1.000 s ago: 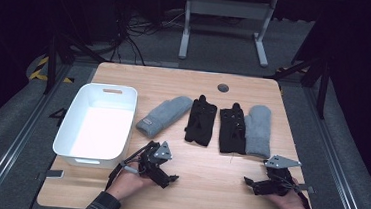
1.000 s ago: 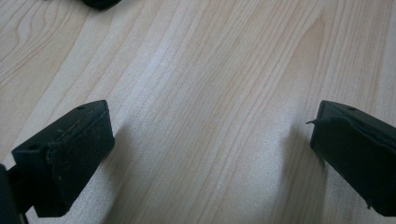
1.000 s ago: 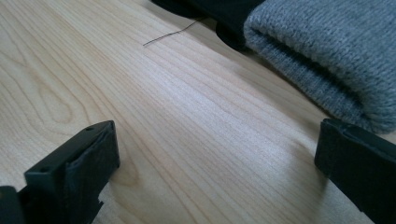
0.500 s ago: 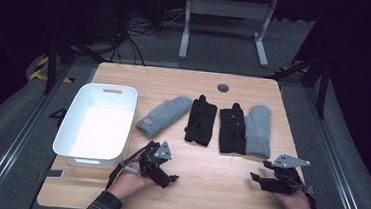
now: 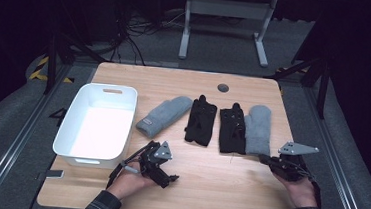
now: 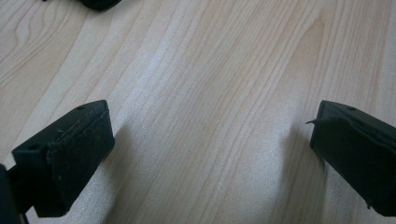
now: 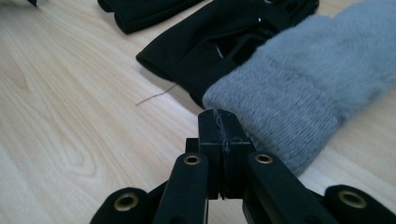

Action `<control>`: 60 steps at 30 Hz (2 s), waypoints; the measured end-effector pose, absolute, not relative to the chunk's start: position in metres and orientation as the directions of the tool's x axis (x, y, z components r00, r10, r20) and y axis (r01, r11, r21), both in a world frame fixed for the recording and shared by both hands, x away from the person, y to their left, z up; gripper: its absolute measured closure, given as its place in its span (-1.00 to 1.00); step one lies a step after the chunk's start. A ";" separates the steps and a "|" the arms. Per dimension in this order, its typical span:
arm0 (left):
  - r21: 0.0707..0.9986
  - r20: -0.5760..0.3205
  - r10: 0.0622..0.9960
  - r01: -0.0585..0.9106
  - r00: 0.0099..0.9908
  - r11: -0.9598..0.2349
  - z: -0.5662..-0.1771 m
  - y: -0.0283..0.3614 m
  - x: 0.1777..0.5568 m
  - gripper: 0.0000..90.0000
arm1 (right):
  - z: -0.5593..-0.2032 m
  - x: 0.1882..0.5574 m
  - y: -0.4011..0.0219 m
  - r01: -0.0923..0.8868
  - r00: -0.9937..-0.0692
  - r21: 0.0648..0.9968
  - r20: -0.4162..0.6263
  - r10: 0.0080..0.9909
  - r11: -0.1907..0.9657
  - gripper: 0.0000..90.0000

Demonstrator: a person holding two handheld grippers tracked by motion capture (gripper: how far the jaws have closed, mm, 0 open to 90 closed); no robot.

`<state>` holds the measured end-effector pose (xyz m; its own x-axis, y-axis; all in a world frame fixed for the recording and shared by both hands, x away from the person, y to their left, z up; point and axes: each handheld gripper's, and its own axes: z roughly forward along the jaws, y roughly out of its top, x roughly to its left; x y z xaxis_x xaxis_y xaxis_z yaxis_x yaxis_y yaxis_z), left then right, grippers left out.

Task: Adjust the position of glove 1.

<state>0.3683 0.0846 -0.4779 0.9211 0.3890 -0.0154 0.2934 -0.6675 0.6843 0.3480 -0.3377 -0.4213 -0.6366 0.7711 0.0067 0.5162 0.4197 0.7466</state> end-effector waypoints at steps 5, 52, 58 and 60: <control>0.684 -0.015 0.390 0.294 0.921 -0.668 -0.478 0.085 0.368 -1.00 | -0.418 0.361 -0.338 0.513 -0.637 0.754 0.015 0.770 0.410 1.00; 0.683 -0.015 0.391 0.295 0.920 -0.668 -0.478 0.085 0.368 -1.00 | -0.434 0.390 -0.359 0.608 -0.563 0.670 -0.014 0.827 0.425 1.00; 0.683 -0.014 0.393 0.295 0.920 -0.668 -0.478 0.085 0.368 -1.00 | -0.433 0.379 -0.359 0.613 -0.571 0.661 -0.008 0.821 0.433 1.00; 0.683 -0.014 0.393 0.295 0.920 -0.668 -0.478 0.085 0.368 -1.00 | -0.432 0.375 -0.358 0.615 -0.571 0.657 -0.011 0.821 0.437 1.00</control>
